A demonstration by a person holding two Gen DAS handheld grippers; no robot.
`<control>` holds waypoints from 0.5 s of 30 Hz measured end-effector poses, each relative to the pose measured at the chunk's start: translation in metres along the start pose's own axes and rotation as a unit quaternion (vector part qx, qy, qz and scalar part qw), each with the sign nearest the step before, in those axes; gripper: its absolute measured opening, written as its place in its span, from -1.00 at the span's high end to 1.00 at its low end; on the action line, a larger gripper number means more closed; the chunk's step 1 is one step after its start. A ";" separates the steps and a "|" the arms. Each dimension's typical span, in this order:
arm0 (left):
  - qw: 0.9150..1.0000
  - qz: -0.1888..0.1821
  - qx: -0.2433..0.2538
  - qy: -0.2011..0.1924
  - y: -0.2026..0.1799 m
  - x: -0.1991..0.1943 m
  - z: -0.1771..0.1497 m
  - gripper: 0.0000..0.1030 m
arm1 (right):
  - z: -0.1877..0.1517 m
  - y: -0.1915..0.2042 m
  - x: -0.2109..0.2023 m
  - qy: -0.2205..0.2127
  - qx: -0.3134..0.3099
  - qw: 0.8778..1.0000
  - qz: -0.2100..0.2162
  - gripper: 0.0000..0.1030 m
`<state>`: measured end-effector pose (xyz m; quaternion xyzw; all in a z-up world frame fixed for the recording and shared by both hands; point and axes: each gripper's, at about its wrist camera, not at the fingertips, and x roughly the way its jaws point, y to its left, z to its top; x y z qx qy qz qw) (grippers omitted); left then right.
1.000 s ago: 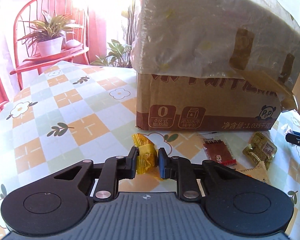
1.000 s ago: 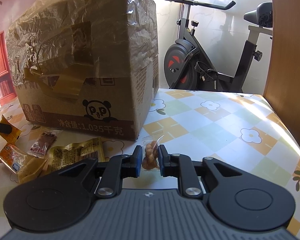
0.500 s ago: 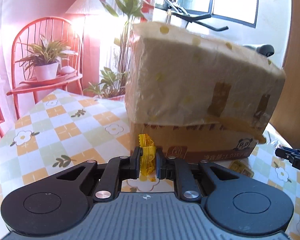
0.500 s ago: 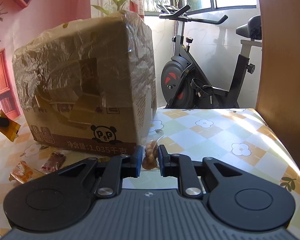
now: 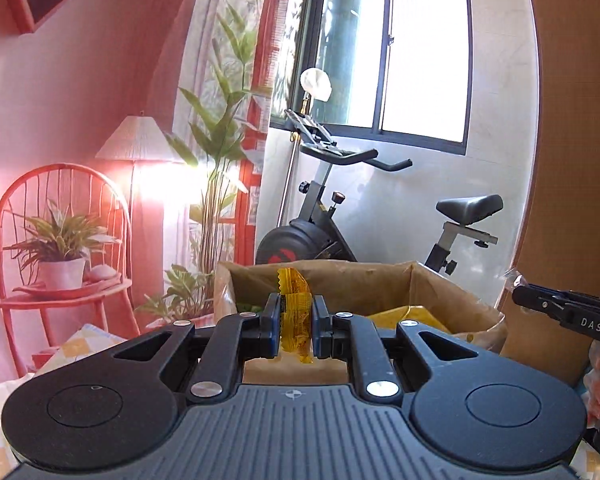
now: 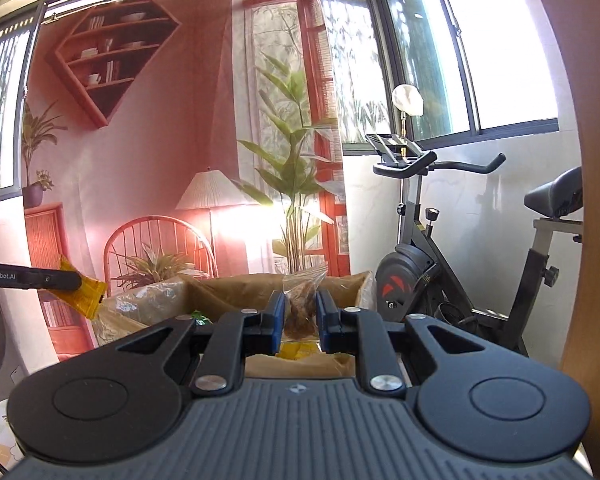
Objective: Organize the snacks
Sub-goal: 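Lift both snacks over the box and open both grippers to drop them, then move both grippers back down to the packets beside the box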
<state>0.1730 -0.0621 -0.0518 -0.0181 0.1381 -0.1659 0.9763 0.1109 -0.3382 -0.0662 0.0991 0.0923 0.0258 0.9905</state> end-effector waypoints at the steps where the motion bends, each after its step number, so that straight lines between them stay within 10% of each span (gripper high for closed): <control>1: 1.000 -0.007 0.002 0.001 -0.003 0.009 0.010 0.69 | 0.004 0.002 0.010 0.007 -0.003 1.000 0.002 0.64; 11: 0.998 -0.004 0.024 0.051 -0.018 0.095 0.023 0.67 | -0.004 0.010 0.080 0.099 -0.018 0.995 -0.025 0.62; 15: 0.998 -0.005 0.023 0.055 -0.009 0.100 0.019 0.07 | -0.007 0.004 0.074 0.095 -0.003 0.995 -0.029 0.19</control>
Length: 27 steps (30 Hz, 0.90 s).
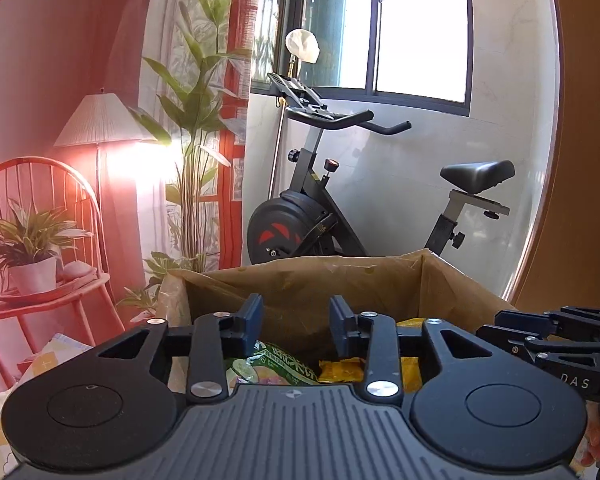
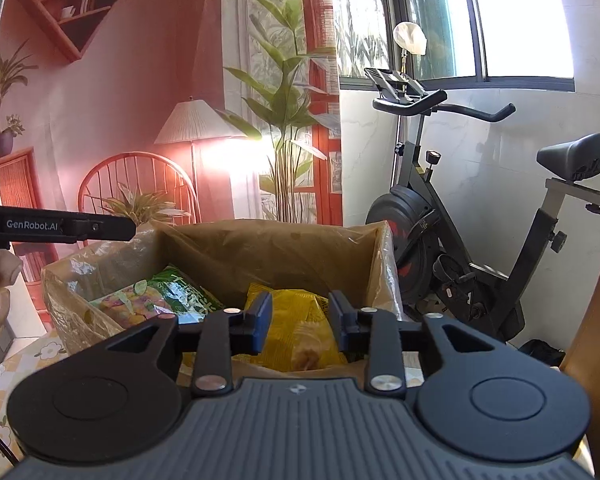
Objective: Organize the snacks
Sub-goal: 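Move both grippers back down to the packets beside the box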
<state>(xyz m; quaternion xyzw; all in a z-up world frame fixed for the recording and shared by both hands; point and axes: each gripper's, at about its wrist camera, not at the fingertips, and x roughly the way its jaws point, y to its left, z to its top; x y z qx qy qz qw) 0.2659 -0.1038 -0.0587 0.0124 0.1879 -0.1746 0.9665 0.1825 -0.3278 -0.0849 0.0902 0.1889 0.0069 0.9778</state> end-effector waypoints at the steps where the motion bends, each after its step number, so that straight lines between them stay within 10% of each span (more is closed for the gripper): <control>1: 1.000 0.003 0.000 -0.001 0.001 -0.001 -0.001 0.04 | -0.001 -0.002 -0.002 -0.004 0.002 1.000 0.002 0.12; 27: 0.999 0.010 -0.038 0.011 0.026 -0.083 -0.054 -0.19 | -0.047 0.030 -0.071 -0.011 -0.019 0.999 0.033 0.12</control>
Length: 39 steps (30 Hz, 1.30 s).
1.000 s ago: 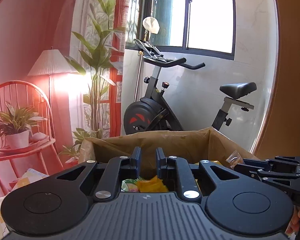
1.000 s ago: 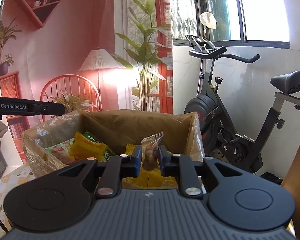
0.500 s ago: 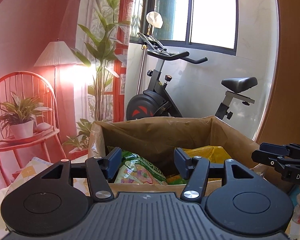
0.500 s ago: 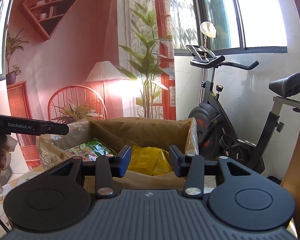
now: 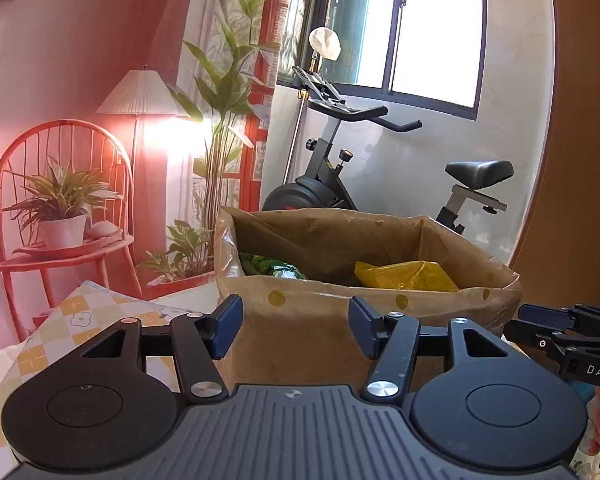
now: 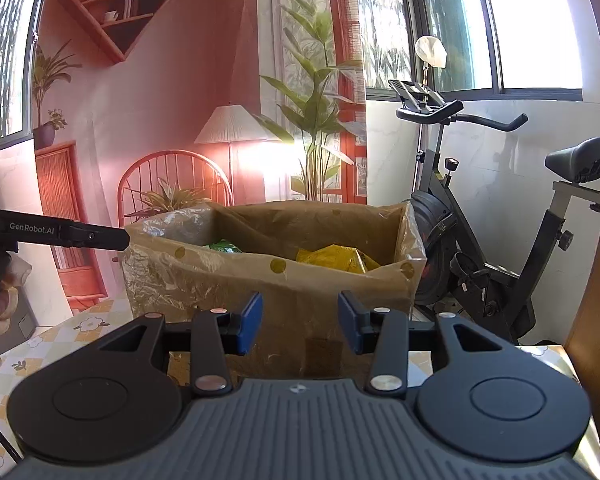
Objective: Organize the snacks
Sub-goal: 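Move both grippers back down to the packets beside the box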
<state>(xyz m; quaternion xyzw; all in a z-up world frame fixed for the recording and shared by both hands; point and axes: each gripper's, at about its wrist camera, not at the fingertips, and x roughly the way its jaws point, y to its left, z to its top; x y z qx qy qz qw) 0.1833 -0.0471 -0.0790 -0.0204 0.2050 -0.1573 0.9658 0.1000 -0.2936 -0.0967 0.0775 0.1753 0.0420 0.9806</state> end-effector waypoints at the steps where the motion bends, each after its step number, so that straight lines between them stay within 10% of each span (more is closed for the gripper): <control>1: 1.000 0.002 -0.002 0.002 0.001 -0.002 -0.005 -0.18 | -0.004 0.001 -0.001 0.002 0.000 1.000 0.001 0.12; 39: 0.988 -0.019 0.008 0.155 -0.010 0.057 -0.083 -0.17 | -0.133 -0.043 0.032 0.164 0.052 0.985 -0.024 -0.09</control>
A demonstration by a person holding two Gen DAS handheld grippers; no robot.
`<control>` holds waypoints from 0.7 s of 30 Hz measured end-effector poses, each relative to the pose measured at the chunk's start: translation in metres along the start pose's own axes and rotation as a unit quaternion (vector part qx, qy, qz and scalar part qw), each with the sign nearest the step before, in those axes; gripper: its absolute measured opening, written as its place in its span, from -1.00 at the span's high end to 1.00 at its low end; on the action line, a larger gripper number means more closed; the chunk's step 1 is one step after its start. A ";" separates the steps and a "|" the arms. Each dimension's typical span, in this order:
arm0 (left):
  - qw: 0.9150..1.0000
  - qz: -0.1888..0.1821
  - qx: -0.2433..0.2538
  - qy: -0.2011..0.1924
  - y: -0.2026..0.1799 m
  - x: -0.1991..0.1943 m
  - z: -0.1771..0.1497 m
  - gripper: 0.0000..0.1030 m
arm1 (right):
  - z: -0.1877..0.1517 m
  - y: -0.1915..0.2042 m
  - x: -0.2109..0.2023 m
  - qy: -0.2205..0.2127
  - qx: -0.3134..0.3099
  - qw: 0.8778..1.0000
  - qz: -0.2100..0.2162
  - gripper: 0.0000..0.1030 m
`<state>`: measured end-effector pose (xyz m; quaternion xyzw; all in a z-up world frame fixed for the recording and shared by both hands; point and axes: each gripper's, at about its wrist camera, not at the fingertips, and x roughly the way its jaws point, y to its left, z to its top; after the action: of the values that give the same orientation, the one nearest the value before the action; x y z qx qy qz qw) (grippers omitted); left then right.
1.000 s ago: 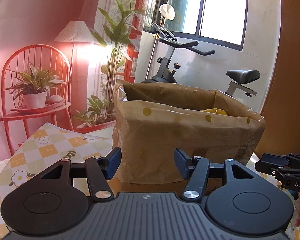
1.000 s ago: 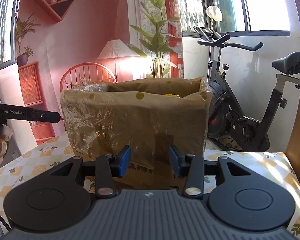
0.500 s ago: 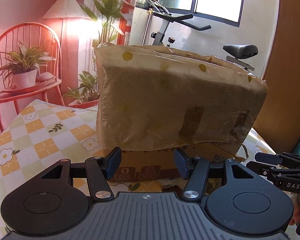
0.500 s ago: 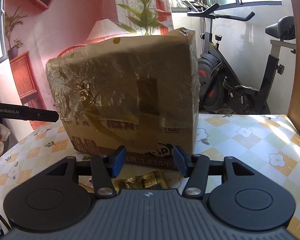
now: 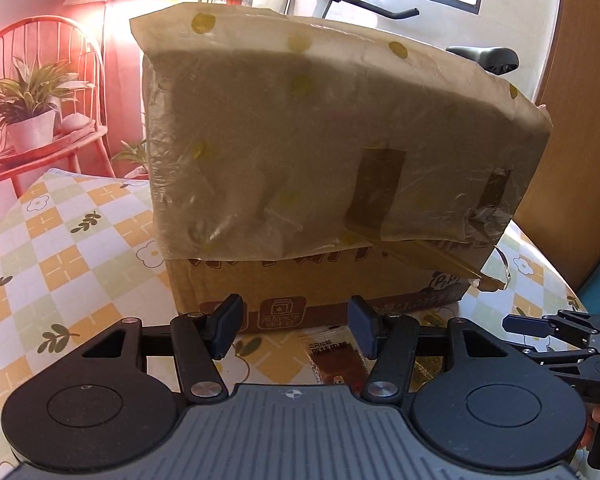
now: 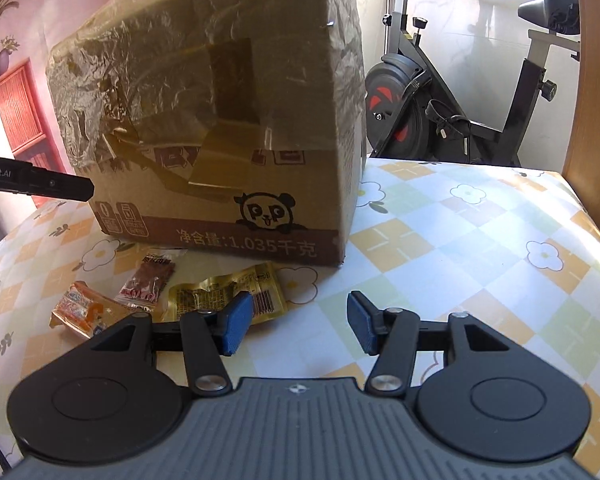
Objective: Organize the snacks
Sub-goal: 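Move both grippers back down to the packets beside the box, then grasp the red sauce packet with the left gripper while the right grasps the gold packet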
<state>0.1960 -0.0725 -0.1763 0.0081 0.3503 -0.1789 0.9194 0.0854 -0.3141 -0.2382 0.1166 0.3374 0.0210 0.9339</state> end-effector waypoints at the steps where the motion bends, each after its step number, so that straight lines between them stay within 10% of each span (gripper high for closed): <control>1: 1.000 -0.002 0.001 0.004 -0.003 0.004 -0.001 -0.17 | 0.000 0.001 0.002 0.003 0.000 1.000 0.004 -0.09; 10: 0.999 -0.003 0.014 0.047 -0.013 0.032 -0.018 -0.17 | 0.013 0.025 0.033 0.035 -0.061 0.997 0.044 -0.54; 21: 0.999 -0.002 0.011 0.052 -0.015 0.050 -0.020 -0.17 | 0.008 0.042 0.066 0.049 -0.106 0.993 0.018 -0.54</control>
<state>0.2129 -0.0994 -0.2221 0.0274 0.3956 -0.1838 0.8994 0.1427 -0.2667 -0.2635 0.0216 0.3760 0.0789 0.9230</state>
